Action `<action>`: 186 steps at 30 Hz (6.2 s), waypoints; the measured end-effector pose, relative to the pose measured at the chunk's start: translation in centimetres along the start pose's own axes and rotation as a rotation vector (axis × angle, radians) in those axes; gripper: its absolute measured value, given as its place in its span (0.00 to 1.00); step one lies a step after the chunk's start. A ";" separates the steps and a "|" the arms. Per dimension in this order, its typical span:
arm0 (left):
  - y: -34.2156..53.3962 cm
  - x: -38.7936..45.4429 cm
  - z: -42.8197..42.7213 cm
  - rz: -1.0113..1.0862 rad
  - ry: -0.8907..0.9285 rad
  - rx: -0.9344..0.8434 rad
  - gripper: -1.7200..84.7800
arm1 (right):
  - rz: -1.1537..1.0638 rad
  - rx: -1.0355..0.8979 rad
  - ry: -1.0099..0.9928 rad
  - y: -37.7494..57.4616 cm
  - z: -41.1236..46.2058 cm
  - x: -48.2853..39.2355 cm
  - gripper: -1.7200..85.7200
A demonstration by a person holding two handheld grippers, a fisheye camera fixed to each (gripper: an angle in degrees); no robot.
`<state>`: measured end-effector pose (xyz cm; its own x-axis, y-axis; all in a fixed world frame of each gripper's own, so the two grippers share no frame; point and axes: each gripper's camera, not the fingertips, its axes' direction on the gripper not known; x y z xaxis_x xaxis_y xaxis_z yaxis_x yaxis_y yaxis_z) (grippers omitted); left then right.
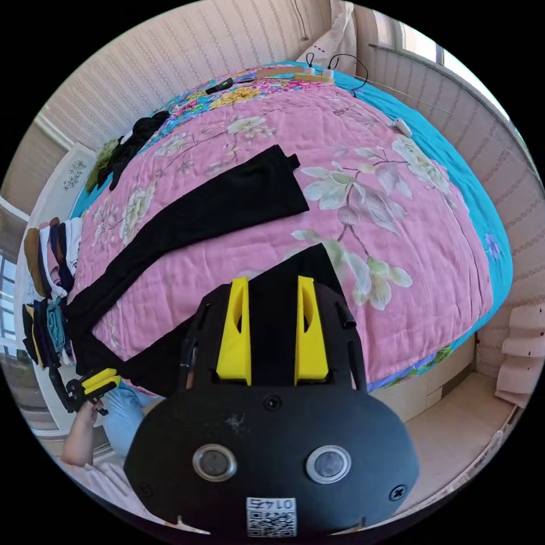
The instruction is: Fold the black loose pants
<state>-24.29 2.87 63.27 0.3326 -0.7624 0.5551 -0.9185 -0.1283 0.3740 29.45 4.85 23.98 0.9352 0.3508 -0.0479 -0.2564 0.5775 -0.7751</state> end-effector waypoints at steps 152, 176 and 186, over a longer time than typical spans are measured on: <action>38.1 -34.2 1.5 -1.351 0.136 0.615 0.12 | 0.817 0.223 -0.398 18.3 -16.0 26.6 0.12; 42.0 -41.6 7.3 -1.143 0.197 0.722 0.01 | 0.726 0.219 -0.588 18.8 -16.7 29.9 0.02; 41.3 -43.5 3.5 -0.955 0.175 0.818 0.01 | 0.478 0.399 -0.658 14.5 -24.4 28.7 0.02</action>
<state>-77.43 28.49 51.93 0.8992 -0.0650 0.4326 -0.1412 -0.9791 0.1464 58.49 5.31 -3.98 0.4101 0.8986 0.1562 -0.7619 0.4317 -0.4829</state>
